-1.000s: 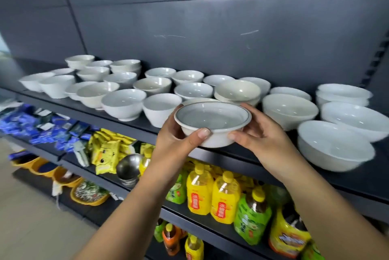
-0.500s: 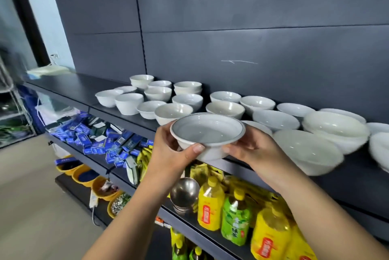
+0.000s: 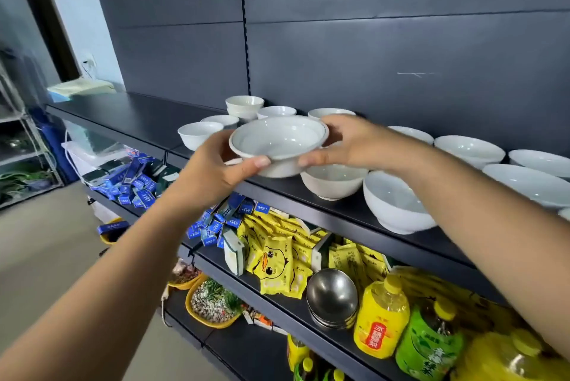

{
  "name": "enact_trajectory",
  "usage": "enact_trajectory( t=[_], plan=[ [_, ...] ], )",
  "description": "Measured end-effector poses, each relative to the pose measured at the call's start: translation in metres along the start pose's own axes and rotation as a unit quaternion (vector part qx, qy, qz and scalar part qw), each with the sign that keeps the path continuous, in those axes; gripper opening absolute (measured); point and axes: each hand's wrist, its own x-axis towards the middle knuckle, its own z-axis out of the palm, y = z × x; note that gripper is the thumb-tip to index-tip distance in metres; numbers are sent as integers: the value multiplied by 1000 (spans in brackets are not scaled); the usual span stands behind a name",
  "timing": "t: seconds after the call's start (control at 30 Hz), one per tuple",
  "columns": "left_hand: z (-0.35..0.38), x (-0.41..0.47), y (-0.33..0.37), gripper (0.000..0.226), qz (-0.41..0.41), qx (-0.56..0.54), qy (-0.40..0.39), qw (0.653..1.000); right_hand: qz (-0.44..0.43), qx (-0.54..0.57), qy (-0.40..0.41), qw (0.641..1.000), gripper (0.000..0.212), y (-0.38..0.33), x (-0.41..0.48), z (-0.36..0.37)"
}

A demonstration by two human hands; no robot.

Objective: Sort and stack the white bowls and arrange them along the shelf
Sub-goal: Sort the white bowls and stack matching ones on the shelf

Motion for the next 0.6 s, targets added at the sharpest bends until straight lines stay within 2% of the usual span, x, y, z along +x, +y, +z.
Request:
enact_trajectory(
  t=[0.07,0.13,0.2,0.23,0.33,0.4,0.43,0.53,0.6],
  plan=[
    [-11,23,-6,46,6,27,-44,999,15,-54,-19,998,40,8,25,-8],
    [-20,47,-14,36,-3,47,-79,996,42,-119,-24,992,73,18,49,-14],
    [-28,70,-24,35,-11,72,-99,992,75,-169,-37,982,99,33,71,-19],
    [-31,82,-30,36,-14,89,-107,990,88,-179,-44,979,100,42,81,-23],
    [-31,112,-47,38,-18,137,-125,982,116,-191,-41,974,77,61,105,-29],
    [-30,128,-62,37,-19,167,-121,978,136,-203,-45,969,74,74,118,-34],
    [-30,135,-71,41,-9,182,-116,976,148,-203,-59,966,66,80,123,-34],
    [-30,150,-96,77,41,266,-104,958,188,-202,-97,956,29,92,132,-32],
    [-30,157,-109,79,62,292,-121,947,222,-219,-112,944,28,98,137,-29]
  ],
)
